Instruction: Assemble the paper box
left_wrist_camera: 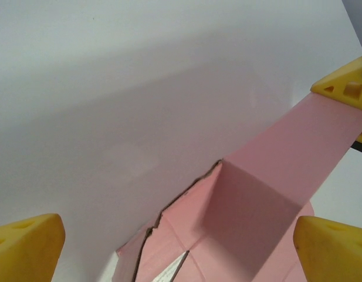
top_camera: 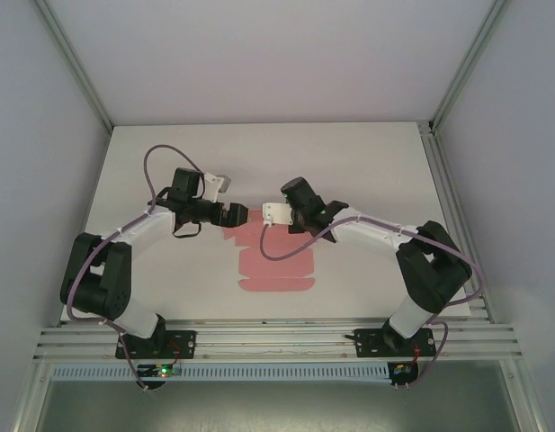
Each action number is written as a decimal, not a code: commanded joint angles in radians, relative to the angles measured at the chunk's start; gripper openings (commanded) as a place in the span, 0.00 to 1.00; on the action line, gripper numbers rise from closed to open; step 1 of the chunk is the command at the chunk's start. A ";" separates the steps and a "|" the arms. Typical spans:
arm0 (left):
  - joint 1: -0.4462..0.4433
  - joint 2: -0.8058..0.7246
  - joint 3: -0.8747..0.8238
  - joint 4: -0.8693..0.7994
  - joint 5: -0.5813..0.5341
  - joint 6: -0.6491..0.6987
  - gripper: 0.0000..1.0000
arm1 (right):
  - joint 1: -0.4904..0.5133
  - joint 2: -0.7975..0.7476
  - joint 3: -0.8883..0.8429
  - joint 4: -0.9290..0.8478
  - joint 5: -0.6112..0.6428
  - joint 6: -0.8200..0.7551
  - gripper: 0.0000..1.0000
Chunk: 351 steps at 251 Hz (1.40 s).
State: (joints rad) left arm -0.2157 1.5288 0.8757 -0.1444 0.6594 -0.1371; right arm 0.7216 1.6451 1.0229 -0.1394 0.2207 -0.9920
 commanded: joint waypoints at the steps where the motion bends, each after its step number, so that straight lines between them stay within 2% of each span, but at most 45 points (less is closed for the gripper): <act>1: -0.007 -0.050 -0.028 0.020 -0.042 -0.022 1.00 | 0.029 -0.017 -0.049 0.070 0.080 -0.007 0.05; 49: -0.006 -0.075 -0.045 0.040 -0.079 -0.059 1.00 | 0.024 -0.064 -0.075 0.083 0.016 0.034 0.05; 78: -0.007 -0.163 -0.069 0.056 -0.162 -0.105 1.00 | 0.014 -0.058 -0.064 0.047 0.023 0.034 0.05; 102: -0.007 -0.246 -0.051 -0.020 -0.220 -0.161 1.00 | 0.009 -0.045 -0.057 0.034 0.033 0.040 0.05; 150: -0.025 -0.326 -0.040 -0.053 -0.112 -0.265 1.00 | 0.006 -0.025 -0.042 0.033 0.034 0.048 0.05; 179: -0.062 -0.306 -0.047 -0.001 -0.053 -0.288 0.78 | 0.001 -0.012 -0.029 0.037 0.036 0.057 0.05; 224: -0.080 -0.223 0.005 -0.050 -0.075 -0.239 0.47 | -0.016 0.004 -0.013 0.034 0.026 0.069 0.05; 267: -0.104 -0.120 0.052 -0.013 -0.038 -0.216 0.46 | -0.017 0.008 -0.006 0.020 0.012 0.070 0.05; 322: -0.129 -0.016 0.067 0.127 0.122 -0.275 0.46 | -0.019 0.032 -0.008 0.044 0.040 0.076 0.05; 351: -0.153 0.002 0.071 0.144 0.103 -0.290 0.48 | -0.021 0.042 -0.016 0.078 0.066 0.091 0.04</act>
State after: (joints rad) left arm -0.3386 1.5196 0.9249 -0.0807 0.7055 -0.3985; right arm 0.7086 1.6516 1.0088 -0.0662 0.2600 -0.9443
